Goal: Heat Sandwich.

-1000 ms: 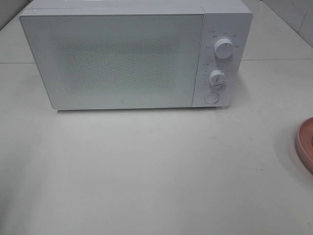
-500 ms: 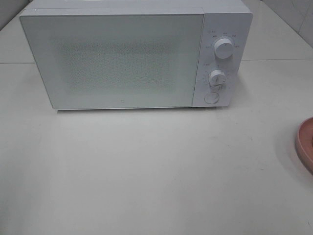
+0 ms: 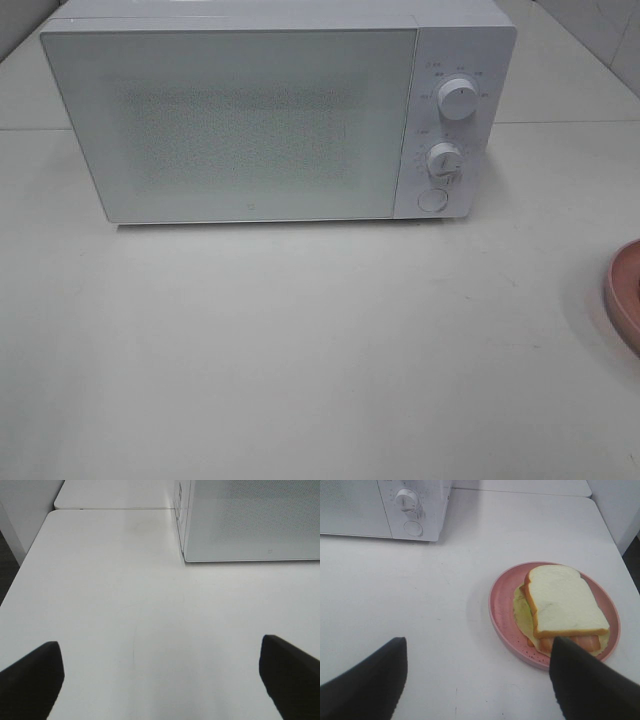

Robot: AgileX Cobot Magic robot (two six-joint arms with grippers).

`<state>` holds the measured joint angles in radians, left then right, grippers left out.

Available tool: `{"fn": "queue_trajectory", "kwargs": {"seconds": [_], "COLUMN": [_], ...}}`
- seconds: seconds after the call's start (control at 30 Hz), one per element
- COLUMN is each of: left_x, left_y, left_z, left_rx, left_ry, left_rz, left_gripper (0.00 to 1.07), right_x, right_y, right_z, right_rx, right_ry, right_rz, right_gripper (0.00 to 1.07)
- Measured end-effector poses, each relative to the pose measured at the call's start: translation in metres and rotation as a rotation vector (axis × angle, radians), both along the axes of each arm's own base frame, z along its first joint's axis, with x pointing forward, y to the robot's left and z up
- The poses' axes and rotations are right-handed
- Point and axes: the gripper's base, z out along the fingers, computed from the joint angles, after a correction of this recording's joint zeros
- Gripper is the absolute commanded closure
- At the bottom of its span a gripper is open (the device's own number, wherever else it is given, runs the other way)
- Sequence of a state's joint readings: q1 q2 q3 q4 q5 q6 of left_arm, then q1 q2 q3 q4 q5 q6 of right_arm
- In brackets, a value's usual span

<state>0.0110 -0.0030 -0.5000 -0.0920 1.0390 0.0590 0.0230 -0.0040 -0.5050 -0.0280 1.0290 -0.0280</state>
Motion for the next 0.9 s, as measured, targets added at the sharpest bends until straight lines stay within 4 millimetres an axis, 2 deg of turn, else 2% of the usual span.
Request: {"fn": "queue_trajectory", "kwargs": {"seconds": [0.9], "left_x": [0.0000], "left_y": [0.0000], "left_z": [0.0000], "left_rx": [0.000], "left_ry": [0.000], "left_rz": [0.000], "left_gripper": [0.05], "right_x": [0.0000], "right_y": [0.0000], "right_z": [0.0000], "right_rx": [0.000], "right_ry": [0.000], "right_rz": [0.000], "right_gripper": [0.31]}}
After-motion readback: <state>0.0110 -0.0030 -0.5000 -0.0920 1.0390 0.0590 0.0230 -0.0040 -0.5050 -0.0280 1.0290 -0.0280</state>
